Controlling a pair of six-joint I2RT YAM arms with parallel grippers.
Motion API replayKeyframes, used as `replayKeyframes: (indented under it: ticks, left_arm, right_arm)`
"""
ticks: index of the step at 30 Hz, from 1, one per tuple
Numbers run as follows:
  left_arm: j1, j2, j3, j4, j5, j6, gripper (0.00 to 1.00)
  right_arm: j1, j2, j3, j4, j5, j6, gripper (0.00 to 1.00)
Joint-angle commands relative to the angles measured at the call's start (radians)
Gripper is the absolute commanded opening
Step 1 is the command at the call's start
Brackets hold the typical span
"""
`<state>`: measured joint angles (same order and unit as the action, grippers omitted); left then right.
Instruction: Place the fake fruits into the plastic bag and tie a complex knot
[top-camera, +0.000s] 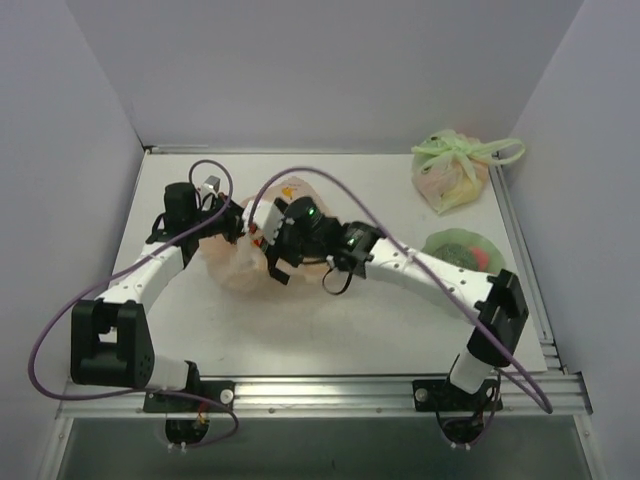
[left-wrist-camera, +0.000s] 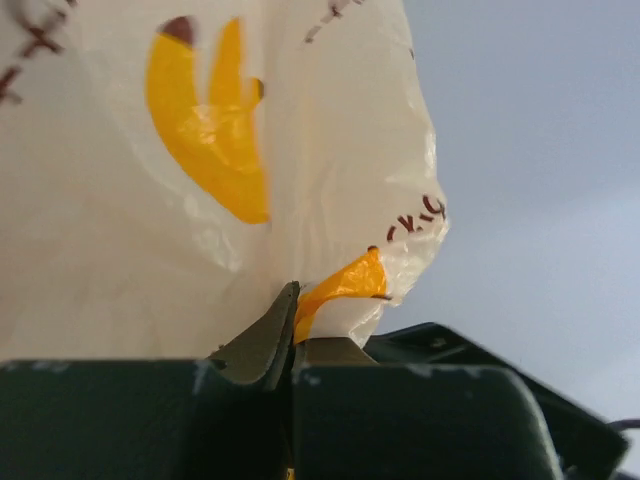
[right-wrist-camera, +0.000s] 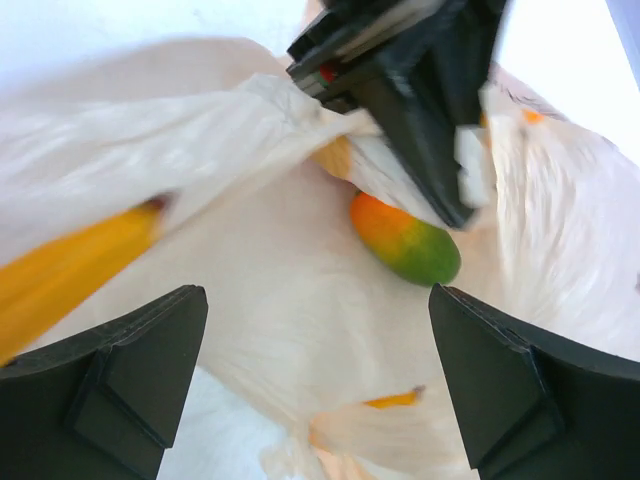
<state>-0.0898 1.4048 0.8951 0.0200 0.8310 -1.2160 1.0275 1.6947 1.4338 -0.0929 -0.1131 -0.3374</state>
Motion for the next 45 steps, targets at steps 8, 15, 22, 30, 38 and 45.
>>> replayKeyframes:
  ticks: [8, 15, 22, 30, 38, 45]
  left_arm:
    - [0.005, -0.027, 0.038, -0.051, -0.018, 0.098, 0.0]
    - [0.001, -0.021, 0.03, -0.055, -0.004, 0.095, 0.0]
    - [-0.019, -0.029, 0.07, -0.129, -0.017, 0.162, 0.0]
    - [-0.021, -0.021, 0.08, -0.127, -0.006, 0.162, 0.0]
    - [-0.022, -0.04, 0.08, -0.149, -0.007, 0.184, 0.0]
    - [-0.022, -0.035, 0.088, -0.157, -0.009, 0.181, 0.0]
  right_arm:
    - [-0.582, -0.426, -0.052, -0.566, -0.662, 0.071, 1.0]
    - [-0.791, -0.602, -0.237, -0.771, -0.556, -0.173, 0.98]
    - [-1.281, -0.692, -0.354, -0.953, -0.618, -0.486, 0.68]
    - [-1.894, -0.46, -0.446, -0.982, -1.026, -0.891, 0.49]
    - [-1.851, -0.265, -0.44, -0.964, -1.06, -1.179, 0.49]
    - [-1.804, -0.302, -0.562, -0.8, -0.982, -1.269, 0.5]
